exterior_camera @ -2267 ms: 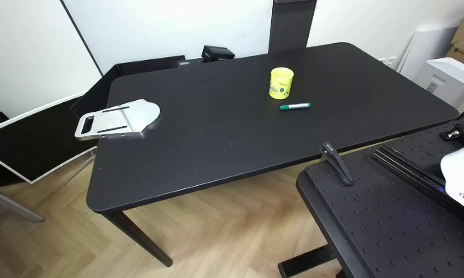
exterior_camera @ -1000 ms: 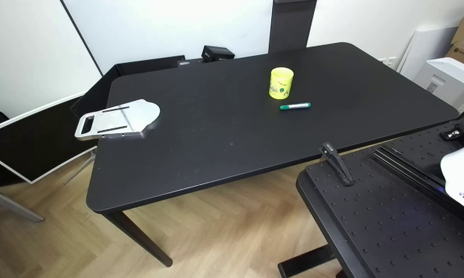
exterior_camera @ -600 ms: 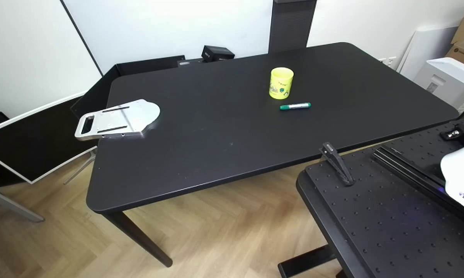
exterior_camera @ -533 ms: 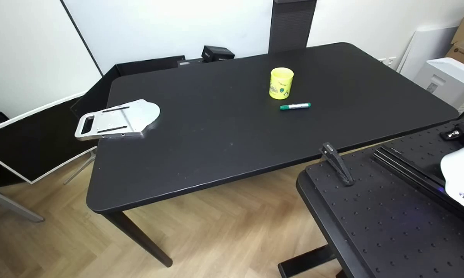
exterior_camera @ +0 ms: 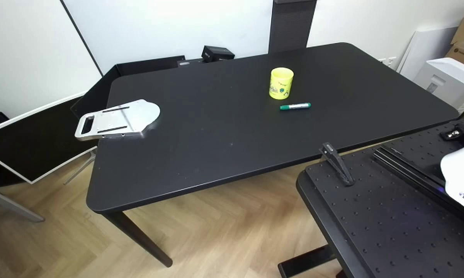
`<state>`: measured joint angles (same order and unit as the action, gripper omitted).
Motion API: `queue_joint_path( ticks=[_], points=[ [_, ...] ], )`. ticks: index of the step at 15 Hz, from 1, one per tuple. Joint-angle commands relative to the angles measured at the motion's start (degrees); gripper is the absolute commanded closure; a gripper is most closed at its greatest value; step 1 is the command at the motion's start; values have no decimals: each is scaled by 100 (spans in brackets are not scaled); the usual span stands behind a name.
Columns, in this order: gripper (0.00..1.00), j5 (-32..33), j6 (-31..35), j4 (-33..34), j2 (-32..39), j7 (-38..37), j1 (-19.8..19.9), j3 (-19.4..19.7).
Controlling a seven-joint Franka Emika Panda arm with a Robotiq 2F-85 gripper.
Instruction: Move the marker from the table and put it inside the green cup
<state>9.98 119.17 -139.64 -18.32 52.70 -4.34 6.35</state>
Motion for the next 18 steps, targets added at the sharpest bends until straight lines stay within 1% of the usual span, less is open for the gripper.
queue_joint_path(
  ticks=[1, 4, 6, 9, 11, 13, 14, 15, 18],
  points=[
    [0, -71, 325, -236, -82, 859, -192, -122],
    [0, -199, 759, -412, -97, 1540, -398, -216],
    [0, -429, 1086, -499, -74, 2038, -569, -258],
    [0, -1068, 1565, -595, -19, 2856, -885, -271],
    [0, -1500, 1719, -587, 63, 2983, -1013, -344],
    [0, -1818, 1779, -561, 161, 2932, -1087, -444],
    [0, -1779, 1736, -511, 247, 2600, -1031, -571],
    [0, -1684, 1637, -511, 155, 2846, -968, -522],
    [0, -1724, 1681, -511, 256, 2761, -976, -610]
  ],
)
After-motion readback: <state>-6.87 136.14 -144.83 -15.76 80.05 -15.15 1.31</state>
